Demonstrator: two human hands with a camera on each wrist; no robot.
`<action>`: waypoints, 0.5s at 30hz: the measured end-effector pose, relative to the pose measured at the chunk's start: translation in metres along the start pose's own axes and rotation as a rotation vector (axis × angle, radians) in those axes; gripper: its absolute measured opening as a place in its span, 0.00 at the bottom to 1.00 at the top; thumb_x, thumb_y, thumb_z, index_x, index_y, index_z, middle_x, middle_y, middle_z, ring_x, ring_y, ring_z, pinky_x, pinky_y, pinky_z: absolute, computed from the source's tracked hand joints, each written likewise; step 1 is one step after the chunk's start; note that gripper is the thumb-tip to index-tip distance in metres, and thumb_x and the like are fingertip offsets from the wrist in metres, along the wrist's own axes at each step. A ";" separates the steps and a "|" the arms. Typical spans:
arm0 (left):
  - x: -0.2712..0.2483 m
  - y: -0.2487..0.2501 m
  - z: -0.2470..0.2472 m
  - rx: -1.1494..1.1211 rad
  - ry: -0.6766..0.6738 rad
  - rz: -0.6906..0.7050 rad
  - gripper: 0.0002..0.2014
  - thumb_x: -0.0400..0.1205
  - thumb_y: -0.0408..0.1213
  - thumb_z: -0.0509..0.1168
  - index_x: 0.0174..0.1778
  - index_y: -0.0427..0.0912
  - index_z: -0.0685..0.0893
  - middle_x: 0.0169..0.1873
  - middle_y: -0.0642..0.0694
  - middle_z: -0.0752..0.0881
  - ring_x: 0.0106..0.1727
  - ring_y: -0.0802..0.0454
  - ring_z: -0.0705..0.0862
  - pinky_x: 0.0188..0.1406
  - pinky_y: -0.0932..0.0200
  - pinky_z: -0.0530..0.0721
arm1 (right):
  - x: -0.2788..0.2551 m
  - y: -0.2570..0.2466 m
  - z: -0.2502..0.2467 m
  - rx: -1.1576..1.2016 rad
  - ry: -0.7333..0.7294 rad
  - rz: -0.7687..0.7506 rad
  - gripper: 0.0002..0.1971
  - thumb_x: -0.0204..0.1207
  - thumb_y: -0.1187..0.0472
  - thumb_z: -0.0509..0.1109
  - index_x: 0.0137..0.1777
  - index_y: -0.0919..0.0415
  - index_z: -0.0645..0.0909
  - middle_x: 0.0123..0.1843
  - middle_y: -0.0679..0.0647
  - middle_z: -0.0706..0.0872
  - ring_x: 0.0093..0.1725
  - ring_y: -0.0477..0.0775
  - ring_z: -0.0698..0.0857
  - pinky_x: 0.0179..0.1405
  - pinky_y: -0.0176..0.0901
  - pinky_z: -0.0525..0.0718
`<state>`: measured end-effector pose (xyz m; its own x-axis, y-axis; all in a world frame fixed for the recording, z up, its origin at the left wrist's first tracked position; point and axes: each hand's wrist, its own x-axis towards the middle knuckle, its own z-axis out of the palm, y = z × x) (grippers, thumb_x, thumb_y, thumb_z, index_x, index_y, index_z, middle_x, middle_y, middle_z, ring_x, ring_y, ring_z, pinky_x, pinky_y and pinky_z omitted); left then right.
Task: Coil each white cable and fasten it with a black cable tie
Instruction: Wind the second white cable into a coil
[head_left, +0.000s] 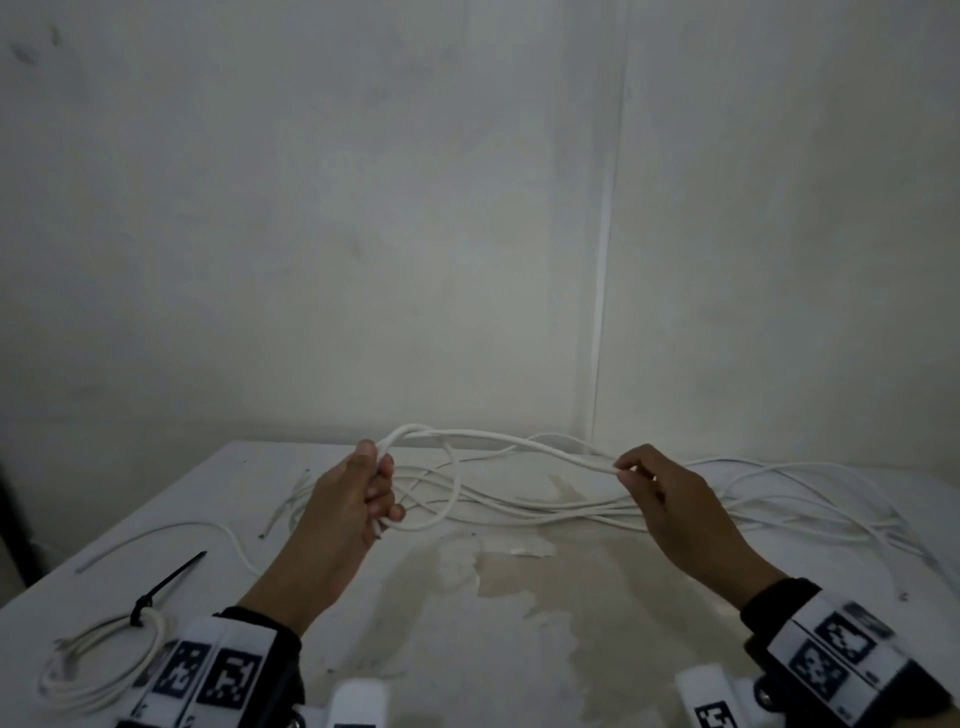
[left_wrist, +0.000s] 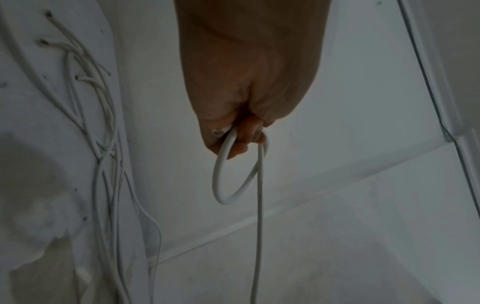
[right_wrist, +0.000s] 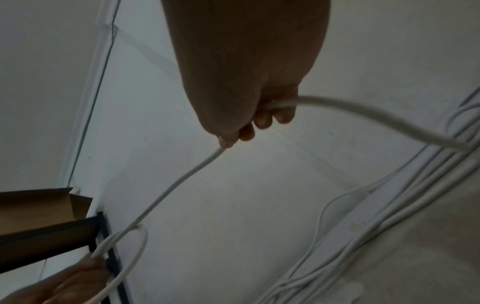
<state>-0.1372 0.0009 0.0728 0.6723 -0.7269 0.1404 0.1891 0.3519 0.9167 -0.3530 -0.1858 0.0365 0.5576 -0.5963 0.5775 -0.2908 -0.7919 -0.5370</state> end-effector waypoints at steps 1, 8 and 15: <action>0.000 0.000 0.000 0.010 0.004 0.012 0.19 0.88 0.40 0.48 0.33 0.38 0.73 0.14 0.56 0.65 0.13 0.63 0.64 0.16 0.69 0.73 | 0.001 0.000 0.002 -0.055 -0.028 -0.020 0.07 0.81 0.59 0.61 0.44 0.46 0.74 0.33 0.48 0.79 0.33 0.43 0.77 0.33 0.33 0.70; 0.005 0.001 0.002 0.105 0.022 0.058 0.19 0.88 0.41 0.48 0.33 0.39 0.73 0.14 0.57 0.65 0.15 0.63 0.64 0.27 0.62 0.72 | -0.007 -0.008 0.036 -0.583 0.009 -0.527 0.03 0.71 0.54 0.57 0.38 0.50 0.67 0.25 0.46 0.78 0.17 0.48 0.76 0.13 0.32 0.59; 0.006 -0.004 0.006 0.200 0.035 0.100 0.19 0.88 0.41 0.48 0.33 0.40 0.73 0.13 0.57 0.66 0.14 0.63 0.66 0.32 0.57 0.68 | -0.006 -0.037 0.055 -0.689 0.043 -0.824 0.12 0.70 0.59 0.58 0.30 0.50 0.80 0.28 0.45 0.79 0.22 0.48 0.76 0.17 0.34 0.61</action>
<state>-0.1380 -0.0082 0.0718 0.7058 -0.6720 0.2242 -0.0227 0.2950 0.9552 -0.3034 -0.1453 0.0192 0.7584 0.1619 0.6314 -0.2206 -0.8477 0.4824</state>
